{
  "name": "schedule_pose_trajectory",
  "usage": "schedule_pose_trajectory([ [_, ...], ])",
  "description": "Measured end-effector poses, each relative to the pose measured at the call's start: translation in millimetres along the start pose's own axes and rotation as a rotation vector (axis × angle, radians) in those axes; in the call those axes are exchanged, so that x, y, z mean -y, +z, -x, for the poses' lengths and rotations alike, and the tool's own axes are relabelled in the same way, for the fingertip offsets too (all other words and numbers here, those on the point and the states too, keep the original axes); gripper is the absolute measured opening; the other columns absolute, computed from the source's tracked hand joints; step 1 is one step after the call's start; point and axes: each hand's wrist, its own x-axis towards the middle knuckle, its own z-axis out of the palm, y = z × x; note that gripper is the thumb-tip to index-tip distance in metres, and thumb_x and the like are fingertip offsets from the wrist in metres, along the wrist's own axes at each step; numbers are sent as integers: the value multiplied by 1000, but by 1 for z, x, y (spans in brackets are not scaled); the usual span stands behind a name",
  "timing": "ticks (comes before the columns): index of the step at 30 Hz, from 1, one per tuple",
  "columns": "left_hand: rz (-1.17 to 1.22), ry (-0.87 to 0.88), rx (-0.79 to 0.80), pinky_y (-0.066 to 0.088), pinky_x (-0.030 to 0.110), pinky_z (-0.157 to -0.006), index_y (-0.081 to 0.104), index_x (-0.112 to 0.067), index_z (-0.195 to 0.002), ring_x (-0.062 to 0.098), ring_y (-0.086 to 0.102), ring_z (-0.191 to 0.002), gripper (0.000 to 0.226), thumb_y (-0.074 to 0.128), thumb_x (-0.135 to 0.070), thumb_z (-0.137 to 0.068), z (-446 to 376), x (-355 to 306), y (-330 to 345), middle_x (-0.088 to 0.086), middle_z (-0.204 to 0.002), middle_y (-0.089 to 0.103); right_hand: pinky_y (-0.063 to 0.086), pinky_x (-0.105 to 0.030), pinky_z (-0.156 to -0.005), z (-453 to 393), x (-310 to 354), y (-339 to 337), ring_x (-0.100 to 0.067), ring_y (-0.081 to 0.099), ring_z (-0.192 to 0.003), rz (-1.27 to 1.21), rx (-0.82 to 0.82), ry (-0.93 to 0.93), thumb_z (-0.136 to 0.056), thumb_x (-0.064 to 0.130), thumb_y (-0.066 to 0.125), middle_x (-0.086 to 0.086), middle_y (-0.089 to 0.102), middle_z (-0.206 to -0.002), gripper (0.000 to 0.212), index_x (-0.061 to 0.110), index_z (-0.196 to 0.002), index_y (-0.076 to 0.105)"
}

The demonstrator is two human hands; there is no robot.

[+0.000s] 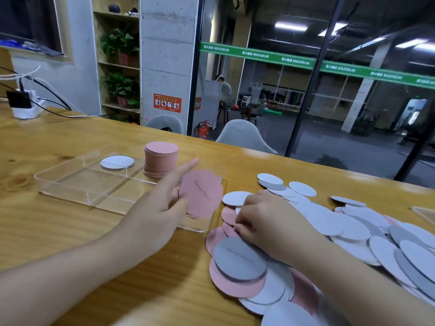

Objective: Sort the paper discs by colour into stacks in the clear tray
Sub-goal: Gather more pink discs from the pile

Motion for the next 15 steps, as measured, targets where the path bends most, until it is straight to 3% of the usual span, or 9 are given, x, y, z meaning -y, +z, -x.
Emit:
schedule_pose_trajectory([
  [1,2,1,-19,43,44,-74,42,-67,-119,31,62,-70,58,42,-25,-79,0,-2,0,22,-91,63,44,-31,-44,-1,0,3,-20,45,-54,28,-66,-25,-70,21,61,1,50,-52,25,16,-46,58],
  [3,18,6,-60,45,45,-80,47,-67,-115,18,70,-77,59,38,-21,-79,-1,-6,0,17,-103,62,42,-29,-41,-4,-1,4,-20,46,-49,77,-142,-77,-75,22,56,2,50,-49,31,18,-44,54],
  [6,-57,5,-93,49,48,-78,45,-69,-115,27,65,-73,61,41,-14,-87,-2,-2,-1,9,-92,61,45,-26,-52,0,-8,-7,-19,52,-62,-1,-174,-77,-92,34,37,4,59,-66,43,17,-64,65],
  [9,-165,20,-68,46,40,-67,44,-65,-117,26,48,-63,68,41,-2,-93,-1,0,-1,2,-72,54,41,-13,-67,-1,-12,-20,-8,50,-74,-293,-206,-23,-89,21,47,7,53,-81,21,13,-82,66],
  [11,-140,79,-28,44,23,-64,44,-58,-119,8,50,-62,52,48,-15,-92,2,-4,1,-12,-71,58,37,-9,-69,-2,-7,-25,-1,49,-76,-477,-192,73,-88,26,46,12,49,-80,19,19,-83,63],
  [13,-101,110,15,42,5,-68,44,-58,-120,-6,59,-81,38,54,-44,-85,4,-7,3,-25,-93,66,41,-12,-67,-2,3,-25,1,52,-74,-585,-179,124,-88,28,48,15,52,-77,14,29,-79,59],
  [15,-107,118,28,40,1,-69,43,-61,-122,-9,61,-84,41,57,-53,-85,5,-8,5,-25,-91,67,49,-23,-66,-1,13,-22,-5,57,-66,-714,-187,165,-93,21,54,10,58,-74,21,32,-75,57],
])
